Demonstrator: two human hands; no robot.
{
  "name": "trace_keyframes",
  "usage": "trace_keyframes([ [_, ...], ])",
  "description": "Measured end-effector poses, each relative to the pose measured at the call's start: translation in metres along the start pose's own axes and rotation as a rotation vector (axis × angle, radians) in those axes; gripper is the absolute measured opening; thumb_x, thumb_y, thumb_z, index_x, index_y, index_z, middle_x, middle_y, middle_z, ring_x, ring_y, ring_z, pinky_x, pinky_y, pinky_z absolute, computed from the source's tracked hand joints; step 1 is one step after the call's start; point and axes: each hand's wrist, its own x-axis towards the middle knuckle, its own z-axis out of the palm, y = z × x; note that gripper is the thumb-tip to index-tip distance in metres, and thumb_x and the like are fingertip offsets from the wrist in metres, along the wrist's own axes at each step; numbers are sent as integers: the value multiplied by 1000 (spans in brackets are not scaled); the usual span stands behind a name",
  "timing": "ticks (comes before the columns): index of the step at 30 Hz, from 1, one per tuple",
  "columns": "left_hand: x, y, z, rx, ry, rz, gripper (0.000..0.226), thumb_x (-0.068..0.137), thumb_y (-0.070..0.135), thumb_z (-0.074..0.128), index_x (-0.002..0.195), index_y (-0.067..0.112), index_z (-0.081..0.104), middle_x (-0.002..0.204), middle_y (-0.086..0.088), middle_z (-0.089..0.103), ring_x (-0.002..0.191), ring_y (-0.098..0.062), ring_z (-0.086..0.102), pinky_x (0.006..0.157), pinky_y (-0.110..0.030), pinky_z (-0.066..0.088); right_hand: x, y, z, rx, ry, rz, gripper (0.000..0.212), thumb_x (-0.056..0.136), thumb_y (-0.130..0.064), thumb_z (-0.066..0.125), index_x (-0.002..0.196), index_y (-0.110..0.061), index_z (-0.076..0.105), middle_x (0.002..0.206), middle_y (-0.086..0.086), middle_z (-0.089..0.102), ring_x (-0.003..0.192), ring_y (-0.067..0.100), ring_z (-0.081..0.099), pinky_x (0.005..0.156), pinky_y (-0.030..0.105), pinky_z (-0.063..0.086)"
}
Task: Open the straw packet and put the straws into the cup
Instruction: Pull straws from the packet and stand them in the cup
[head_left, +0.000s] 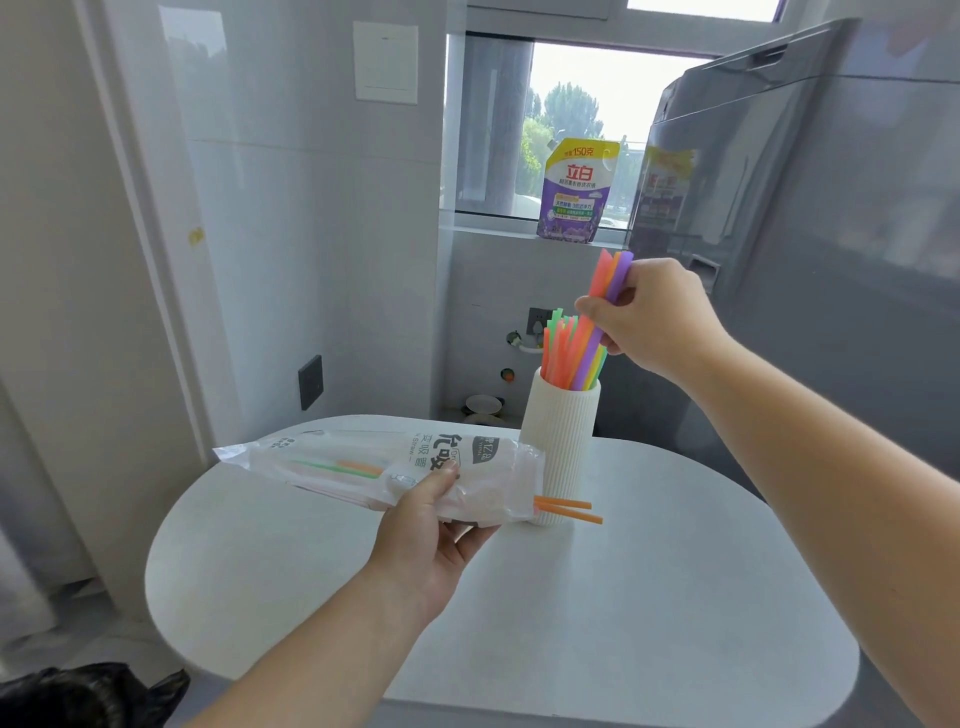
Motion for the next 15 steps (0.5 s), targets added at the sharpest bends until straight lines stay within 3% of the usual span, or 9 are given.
trace_keyframes([
  [3,0,0,0,6,4,-2,35,96,11,67,131,10,65,98,-9,82,75,-22,80,57,-36,64,7,5,7,-5,70,-38,36,87,-34,77,106,-10,59,85,3,71,75,22,72,70,43,62],
  [6,1,-1,-1,12,7,-6,37,96,12,68,133,9,65,104,-12,81,79,-23,80,59,-37,64,10,11,14,30,117,-112,76,84,-30,80,144,-25,34,79,-2,67,69,11,66,57,25,52],
  [8,1,-1,-1,16,8,-7,37,96,12,68,133,9,64,108,-13,80,80,-24,80,59,-37,64,9,15,18,5,116,-159,85,86,-29,78,151,-33,23,78,-1,66,69,13,65,56,23,49],
  [12,0,-1,-1,17,4,-7,36,96,12,67,132,9,65,108,-14,80,80,-24,80,59,-37,64,0,20,25,-223,80,-251,37,97,-38,61,132,-25,59,93,-1,69,96,25,59,72,38,54],
  [13,0,-1,-1,17,4,-8,35,96,12,67,131,9,65,107,-14,80,80,-24,80,59,-37,64,-4,22,27,-260,57,-268,33,99,-39,56,127,-23,64,101,1,72,104,26,54,76,39,51],
  [15,0,-1,-1,17,3,-9,34,96,12,67,130,9,65,104,-13,81,79,-24,80,59,-37,64,-9,24,29,-276,-2,-262,43,102,-40,49,141,-24,52,127,4,68,120,29,47,88,45,48],
])
